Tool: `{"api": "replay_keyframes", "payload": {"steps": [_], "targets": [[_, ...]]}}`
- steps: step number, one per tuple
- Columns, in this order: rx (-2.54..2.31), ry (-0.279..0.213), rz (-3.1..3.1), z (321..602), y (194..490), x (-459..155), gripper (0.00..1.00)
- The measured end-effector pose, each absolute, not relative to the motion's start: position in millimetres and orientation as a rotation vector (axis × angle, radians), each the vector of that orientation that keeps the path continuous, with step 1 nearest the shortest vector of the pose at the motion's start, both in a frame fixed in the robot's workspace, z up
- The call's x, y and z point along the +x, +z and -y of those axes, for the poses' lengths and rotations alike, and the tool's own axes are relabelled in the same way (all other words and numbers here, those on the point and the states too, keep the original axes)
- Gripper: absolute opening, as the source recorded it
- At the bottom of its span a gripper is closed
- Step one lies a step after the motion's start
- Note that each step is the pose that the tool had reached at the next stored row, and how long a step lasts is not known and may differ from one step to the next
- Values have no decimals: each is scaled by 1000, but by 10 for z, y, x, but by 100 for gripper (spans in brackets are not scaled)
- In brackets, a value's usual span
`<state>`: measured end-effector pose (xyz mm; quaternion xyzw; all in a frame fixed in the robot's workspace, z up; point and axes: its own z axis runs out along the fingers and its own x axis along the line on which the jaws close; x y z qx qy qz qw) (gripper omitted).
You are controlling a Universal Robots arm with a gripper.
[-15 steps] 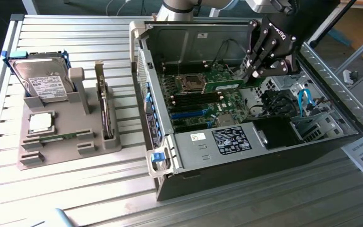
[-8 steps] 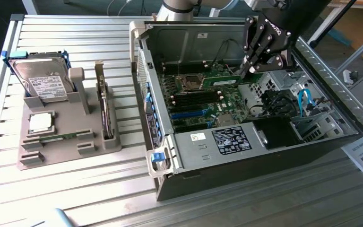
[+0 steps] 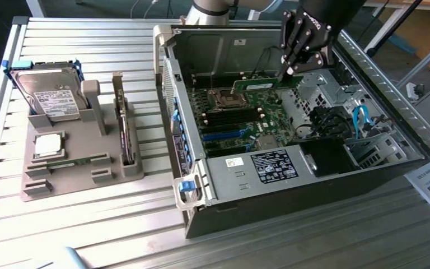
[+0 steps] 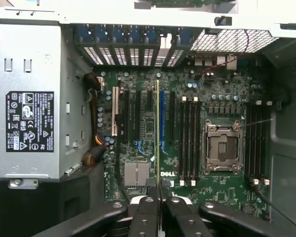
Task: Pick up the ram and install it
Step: 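Pick up the ram and move it above insertion slot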
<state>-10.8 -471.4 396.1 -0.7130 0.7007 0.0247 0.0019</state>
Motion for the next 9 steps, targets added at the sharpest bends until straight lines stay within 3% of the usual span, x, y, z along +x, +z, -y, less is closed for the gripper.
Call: {"api": "replay_keyframes", "payload": {"steps": [9], "targets": [[-2237,77,-2199,4445,3935,-107,12]]}}
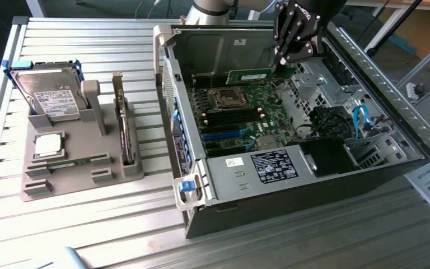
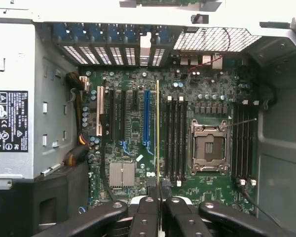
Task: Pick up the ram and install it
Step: 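Pick up the ram and move it above insertion slot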
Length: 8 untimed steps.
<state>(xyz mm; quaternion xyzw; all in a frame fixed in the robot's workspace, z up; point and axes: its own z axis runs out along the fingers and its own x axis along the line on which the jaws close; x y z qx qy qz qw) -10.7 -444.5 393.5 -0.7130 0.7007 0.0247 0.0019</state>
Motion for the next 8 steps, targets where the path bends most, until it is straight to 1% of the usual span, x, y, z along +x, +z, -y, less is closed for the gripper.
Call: {"api": "replay_keyframes", "payload": {"steps": [5,8], "targets": [[-2237,77,-2199,4340,3925,-108,12],[-2237,77,-2199,4330,3925,-107,12]]}}
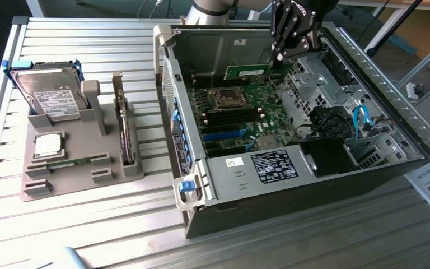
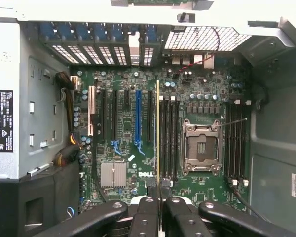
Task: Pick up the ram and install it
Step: 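Pick up the ram and move it above insertion slot, then insert the ram into the slot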
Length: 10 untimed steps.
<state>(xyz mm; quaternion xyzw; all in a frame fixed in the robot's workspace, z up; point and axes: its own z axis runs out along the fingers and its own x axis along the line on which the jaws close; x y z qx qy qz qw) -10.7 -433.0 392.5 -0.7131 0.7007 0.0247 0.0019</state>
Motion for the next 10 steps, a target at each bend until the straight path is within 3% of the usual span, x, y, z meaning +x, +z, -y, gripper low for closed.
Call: {"api": "replay_keyframes", "payload": {"steps": [10], "targets": [[-2237,77,-2199,4328,3923,-107,12]]}}
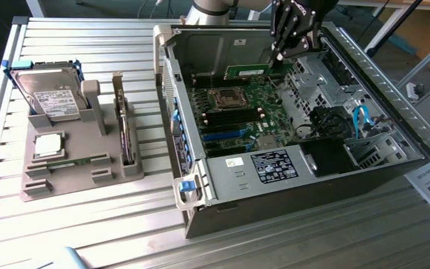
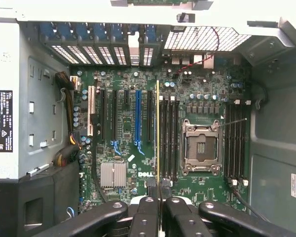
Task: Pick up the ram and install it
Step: 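Insert the ram into the slot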
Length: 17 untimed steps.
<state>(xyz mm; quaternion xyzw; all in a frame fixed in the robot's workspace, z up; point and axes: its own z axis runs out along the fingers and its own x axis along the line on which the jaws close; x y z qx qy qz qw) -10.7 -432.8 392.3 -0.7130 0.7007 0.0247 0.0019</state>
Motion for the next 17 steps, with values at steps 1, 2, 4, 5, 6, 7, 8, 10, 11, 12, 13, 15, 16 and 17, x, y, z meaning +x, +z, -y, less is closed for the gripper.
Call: {"api": "replay_keyframes", "payload": {"steps": [1,2,4,5,6,7,8,10,11,12,13,15,16,17], "targets": [[-2237,77,-2199,4328,3921,-107,12],[-2237,78,-2199,4328,3917,-107,12],[-2237,78,-2199,4329,3903,-107,12],[-2237,78,-2199,4329,3895,-108,12],[-2237,77,-2199,4329,3886,-107,12],[-2237,78,-2199,4328,3878,-108,12],[-2237,78,-2199,4329,3866,-108,12],[-2237,78,-2199,4329,3835,-107,12],[-2237,78,-2199,4328,3817,-107,12],[-2237,78,-2199,4328,3809,-107,12],[-2237,78,-2199,4329,3802,-107,12],[-2237,77,-2199,4329,3783,-107,12],[-2237,78,-2199,4329,3769,-107,12],[-2237,77,-2199,4328,3761,-107,12]]}}
